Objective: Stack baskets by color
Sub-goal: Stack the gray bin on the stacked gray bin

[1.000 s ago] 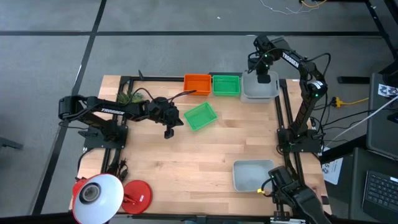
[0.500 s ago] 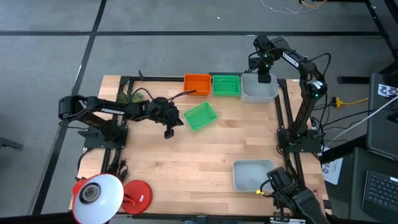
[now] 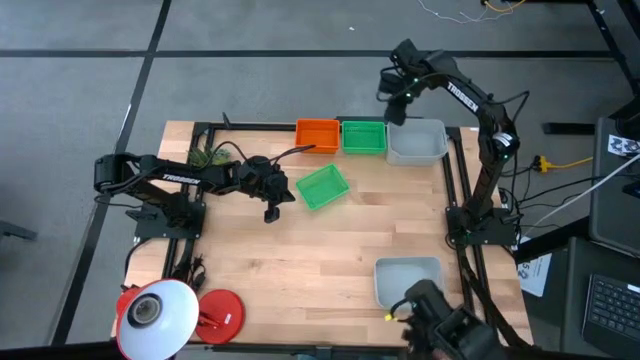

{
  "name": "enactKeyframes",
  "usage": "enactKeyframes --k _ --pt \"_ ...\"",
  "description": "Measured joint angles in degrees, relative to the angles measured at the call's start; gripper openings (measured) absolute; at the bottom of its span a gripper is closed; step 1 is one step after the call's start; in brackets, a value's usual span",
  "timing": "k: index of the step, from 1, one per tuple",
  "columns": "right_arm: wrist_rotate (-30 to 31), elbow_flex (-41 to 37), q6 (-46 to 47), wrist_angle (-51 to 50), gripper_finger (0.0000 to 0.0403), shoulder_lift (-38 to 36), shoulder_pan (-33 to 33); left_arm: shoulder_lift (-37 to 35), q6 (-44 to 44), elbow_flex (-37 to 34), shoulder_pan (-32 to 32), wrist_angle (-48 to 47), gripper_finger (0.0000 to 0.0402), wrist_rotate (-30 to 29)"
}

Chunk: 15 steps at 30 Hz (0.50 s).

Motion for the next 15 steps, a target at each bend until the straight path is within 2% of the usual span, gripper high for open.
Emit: enactKeyframes --k 3,8,15 --pt "-5.44 2.81 10.31 -6.73 0.0099 -0.04 2.84 0.0 -0.02 0.0 -0.02 0.0 0.0 0.01" --pt "-9.93 3.47 10.85 -20.15 0.0099 -0.07 8.86 0.0 -0.02 0.0 -0.01 0.0 0.0 0.01" --pt "-9.98 -5.04 11.48 -19.38 0.0099 -5.92 18.29 0.0 -0.04 0.0 -0.02 -0.28 0.0 0.02"
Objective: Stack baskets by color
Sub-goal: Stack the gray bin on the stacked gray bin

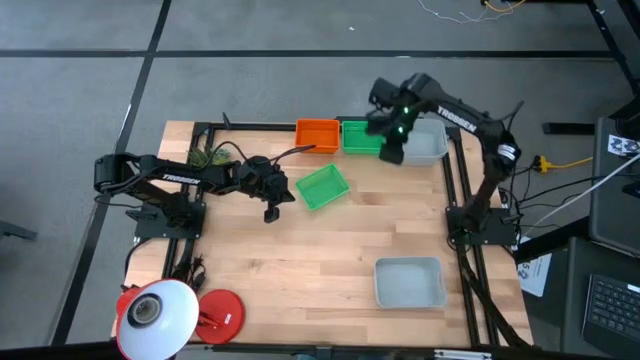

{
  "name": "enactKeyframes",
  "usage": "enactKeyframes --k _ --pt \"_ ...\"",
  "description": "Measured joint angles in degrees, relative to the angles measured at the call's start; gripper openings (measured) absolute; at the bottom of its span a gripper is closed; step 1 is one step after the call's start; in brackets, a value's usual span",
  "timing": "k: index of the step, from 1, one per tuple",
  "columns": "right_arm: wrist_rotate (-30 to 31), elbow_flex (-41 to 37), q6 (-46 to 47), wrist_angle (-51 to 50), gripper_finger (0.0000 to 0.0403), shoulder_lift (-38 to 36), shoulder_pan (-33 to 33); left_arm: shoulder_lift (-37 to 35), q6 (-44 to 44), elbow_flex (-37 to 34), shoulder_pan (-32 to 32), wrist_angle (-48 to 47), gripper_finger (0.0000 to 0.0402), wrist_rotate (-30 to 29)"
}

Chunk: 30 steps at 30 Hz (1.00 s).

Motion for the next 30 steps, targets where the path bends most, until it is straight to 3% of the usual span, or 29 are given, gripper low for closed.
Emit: enactKeyframes --k 10,17,24,30 --pt "-0.02 -27.93 2.69 7.26 0.0099 -18.01 10.98 0.0 0.02 0.0 0.0 -0.73 0.0 0.0" --pt "0.0 -44.08 28.24 17.37 0.0099 -27.28 20.19 0.0 -0.03 0.0 0.02 -0.7 0.0 -0.92" --pt "1.53 -49.02 42.99 21.16 0.0099 -32.71 33.79 0.0 -0.05 0.0 0.0 -0.66 0.0 -1.23" --pt "3.62 -49.08 42.87 28.56 0.0099 -34.03 47.52 0.0 -0.09 0.0 0.02 -0.59 0.0 -1.31"
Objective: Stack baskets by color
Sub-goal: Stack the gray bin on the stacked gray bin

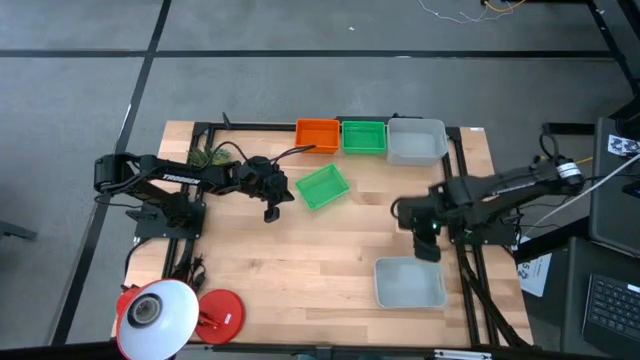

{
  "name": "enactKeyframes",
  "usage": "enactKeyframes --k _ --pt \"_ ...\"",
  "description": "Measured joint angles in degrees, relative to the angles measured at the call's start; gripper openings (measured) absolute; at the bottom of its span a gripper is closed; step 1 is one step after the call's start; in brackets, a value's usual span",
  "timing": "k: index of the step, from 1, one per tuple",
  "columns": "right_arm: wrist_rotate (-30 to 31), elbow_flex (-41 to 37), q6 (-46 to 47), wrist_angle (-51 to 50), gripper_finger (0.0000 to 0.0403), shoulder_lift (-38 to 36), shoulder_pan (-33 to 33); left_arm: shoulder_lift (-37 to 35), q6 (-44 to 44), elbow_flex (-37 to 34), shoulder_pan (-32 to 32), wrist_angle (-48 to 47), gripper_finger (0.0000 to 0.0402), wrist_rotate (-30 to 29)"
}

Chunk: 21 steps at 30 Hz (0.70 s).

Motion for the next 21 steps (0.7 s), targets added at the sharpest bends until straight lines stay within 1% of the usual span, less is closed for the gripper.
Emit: enactKeyframes --k 5,10,15,21 --pt "6.21 -0.44 3.35 4.49 0.0099 1.12 7.86 0.0 -0.01 0.0 -0.01 0.02 0.0 -0.02" --pt "14.17 -0.44 8.03 4.55 0.0099 2.76 12.72 0.0 -0.04 0.0 -0.01 0.04 0.0 -0.02" --pt "14.93 -0.44 9.19 5.67 0.0099 4.55 15.06 0.0 -0.17 0.0 0.0 0.04 0.0 -0.02" --pt "15.18 -0.44 8.82 8.58 0.0099 8.14 15.75 0.0 -0.16 0.0 -0.01 0.04 0.0 -0.01"
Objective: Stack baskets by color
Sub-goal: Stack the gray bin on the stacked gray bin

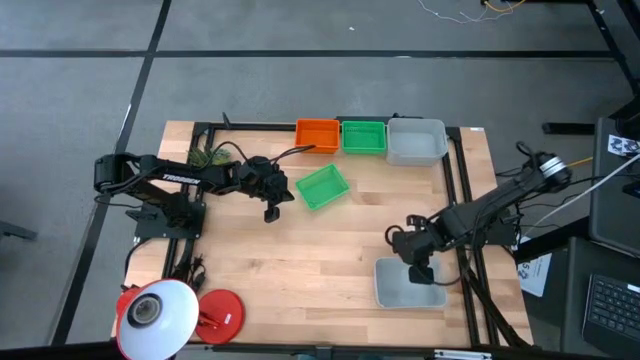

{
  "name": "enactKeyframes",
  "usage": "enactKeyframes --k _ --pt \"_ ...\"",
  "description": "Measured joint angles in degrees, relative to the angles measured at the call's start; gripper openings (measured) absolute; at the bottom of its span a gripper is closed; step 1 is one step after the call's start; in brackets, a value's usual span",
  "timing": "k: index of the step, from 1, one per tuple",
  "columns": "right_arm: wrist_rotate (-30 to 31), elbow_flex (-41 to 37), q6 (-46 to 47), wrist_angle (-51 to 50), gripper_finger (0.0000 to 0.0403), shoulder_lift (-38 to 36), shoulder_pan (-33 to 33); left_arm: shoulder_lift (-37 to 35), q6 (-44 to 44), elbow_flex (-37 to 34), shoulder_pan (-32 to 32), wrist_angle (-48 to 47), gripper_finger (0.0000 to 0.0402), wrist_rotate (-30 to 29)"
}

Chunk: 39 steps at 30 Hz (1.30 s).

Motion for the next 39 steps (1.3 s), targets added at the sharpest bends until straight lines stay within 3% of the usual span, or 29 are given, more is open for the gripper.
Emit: enactKeyframes --k 28,34,39 --pt "1.41 0.0 -0.69 3.67 0.0097 12.22 -0.04 0.0 -0.14 0.0 0.01 -0.02 0.0 0.03" --pt "2.29 0.02 -3.6 4.97 0.0013 14.35 -0.05 0.0 -0.16 0.0 0.0 -0.02 0.0 0.03" --pt "3.95 0.6 -7.73 7.6 0.0004 14.4 -0.09 0.0 -0.16 0.0 0.0 -0.04 0.0 0.05"
